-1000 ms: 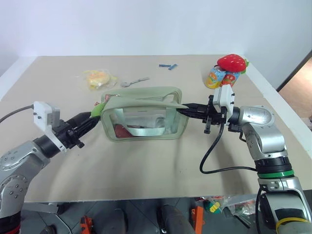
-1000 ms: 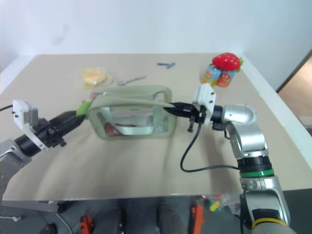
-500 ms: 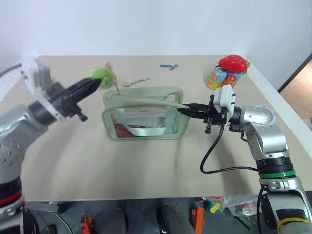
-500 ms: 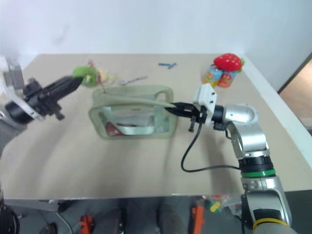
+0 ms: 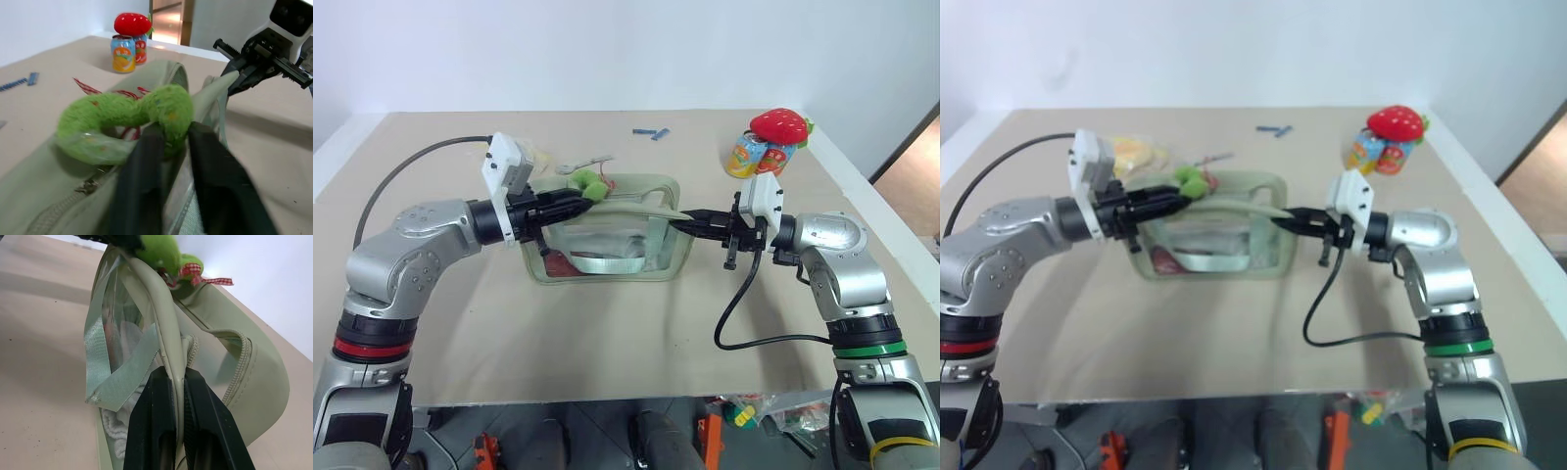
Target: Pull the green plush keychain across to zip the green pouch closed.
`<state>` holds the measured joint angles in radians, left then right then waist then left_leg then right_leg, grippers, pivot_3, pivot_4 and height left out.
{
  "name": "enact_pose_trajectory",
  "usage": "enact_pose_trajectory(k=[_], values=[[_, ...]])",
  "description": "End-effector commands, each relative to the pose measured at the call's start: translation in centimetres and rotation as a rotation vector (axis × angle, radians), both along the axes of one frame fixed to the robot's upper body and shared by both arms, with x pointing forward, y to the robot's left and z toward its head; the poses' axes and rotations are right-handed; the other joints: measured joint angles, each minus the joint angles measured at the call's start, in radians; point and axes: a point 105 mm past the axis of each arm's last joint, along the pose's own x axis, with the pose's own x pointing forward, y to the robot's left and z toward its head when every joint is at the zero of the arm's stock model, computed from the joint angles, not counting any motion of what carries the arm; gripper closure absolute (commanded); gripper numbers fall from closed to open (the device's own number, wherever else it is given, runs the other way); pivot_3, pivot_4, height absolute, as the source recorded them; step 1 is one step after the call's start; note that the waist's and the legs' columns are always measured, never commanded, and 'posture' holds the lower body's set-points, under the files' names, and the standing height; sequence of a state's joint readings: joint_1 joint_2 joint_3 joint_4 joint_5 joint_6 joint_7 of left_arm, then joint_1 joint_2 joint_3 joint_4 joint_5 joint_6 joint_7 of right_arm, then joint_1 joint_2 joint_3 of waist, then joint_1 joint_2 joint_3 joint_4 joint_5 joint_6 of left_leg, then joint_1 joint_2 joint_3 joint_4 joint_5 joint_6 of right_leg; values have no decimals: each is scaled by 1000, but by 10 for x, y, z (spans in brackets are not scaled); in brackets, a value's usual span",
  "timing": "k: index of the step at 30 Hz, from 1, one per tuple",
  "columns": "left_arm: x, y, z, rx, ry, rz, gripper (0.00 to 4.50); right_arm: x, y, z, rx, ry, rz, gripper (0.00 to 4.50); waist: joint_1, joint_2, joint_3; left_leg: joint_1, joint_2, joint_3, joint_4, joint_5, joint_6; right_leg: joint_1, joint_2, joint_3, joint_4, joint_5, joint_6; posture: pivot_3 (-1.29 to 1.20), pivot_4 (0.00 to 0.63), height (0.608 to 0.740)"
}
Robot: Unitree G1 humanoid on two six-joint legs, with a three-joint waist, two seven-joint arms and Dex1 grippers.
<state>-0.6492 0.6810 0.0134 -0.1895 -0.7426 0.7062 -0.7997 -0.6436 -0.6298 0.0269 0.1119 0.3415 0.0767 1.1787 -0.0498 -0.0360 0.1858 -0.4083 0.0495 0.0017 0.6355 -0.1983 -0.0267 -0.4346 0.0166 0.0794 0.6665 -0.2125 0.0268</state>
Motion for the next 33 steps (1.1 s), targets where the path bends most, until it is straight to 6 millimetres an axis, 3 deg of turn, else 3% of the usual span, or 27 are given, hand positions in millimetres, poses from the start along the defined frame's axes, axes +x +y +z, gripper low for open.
enact_pose_trajectory(k=[1, 5, 9, 12, 15, 16, 25, 26, 33], values=[[-16, 11, 20, 23, -51, -28, 2076, -4, 0, 10, -11, -53, 10, 4500, -2, 0, 0, 0, 0, 0, 0, 0, 0, 0, 0, 0, 0, 0, 0, 0, 150, 740], [-30, 50, 30, 39, -65, 59, 679, -4, -2, 9, -14, -53, 10, 4500, -6, 0, 0, 0, 1, 0, -1, 0, 0, -1, 0, 0, 0, 0, 0, 0, 150, 740], [-36, 86, 7, 77, -49, 219, 679, -3, -2, 8, -12, -48, 17, 4500, -8, 1, 0, 0, 1, 0, -1, 0, 0, -1, 0, 0, 0, -1, -1, 0, 150, 740], [-32, 91, -18, 84, -39, 287, 679, -2, 2, 6, -15, -46, 30, 4500, -1, 0, 0, 0, 1, 0, -1, 0, 0, -1, -1, -1, 0, -2, -2, 0, 150, 740], [-25, 86, -31, 61, -47, 324, 679, 0, 3, 6, -14, -48, 34, 4500, 1, -1, 0, 1, 1, 1, 1, 0, 0, 0, -2, -2, 0, -3, -5, 0, 150, 740], [-22, 84, -34, 55, -52, 332, 1220, 0, 4, 6, -14, -49, 36, 4500, 2, -1, 0, 1, 1, 1, 1, 0, 0, 1, -2, -1, 0, -2, -5, 0, 150, 740], [-8, 61, -35, -4, -104, 309, 4241, 1, 6, 7, 1, -1, 45, 4500, -1, -1, 0, 1, 1, 1, 0, 1, 0, 0, 0, 0, 0, 2, -1, 0, 150, 740], [-8, 60, -35, -5, -110, 304, 4499, 0, 6, 7, 8, 26, 50, 4147, -1, -1, 0, 1, 1, 1, 0, 1, 0, 0, 0, 0, 0, 1, -1, 0, 150, 740], [-7, 57, -41, 8, -100, 275, 4500, -16, 13, 27, -36, 14, 105, 1782, 2, 0, 0, 0, 0, 1, 0, 1, 0, -1, 0, 0, 0, 1, -1, 0, 150, 740]])
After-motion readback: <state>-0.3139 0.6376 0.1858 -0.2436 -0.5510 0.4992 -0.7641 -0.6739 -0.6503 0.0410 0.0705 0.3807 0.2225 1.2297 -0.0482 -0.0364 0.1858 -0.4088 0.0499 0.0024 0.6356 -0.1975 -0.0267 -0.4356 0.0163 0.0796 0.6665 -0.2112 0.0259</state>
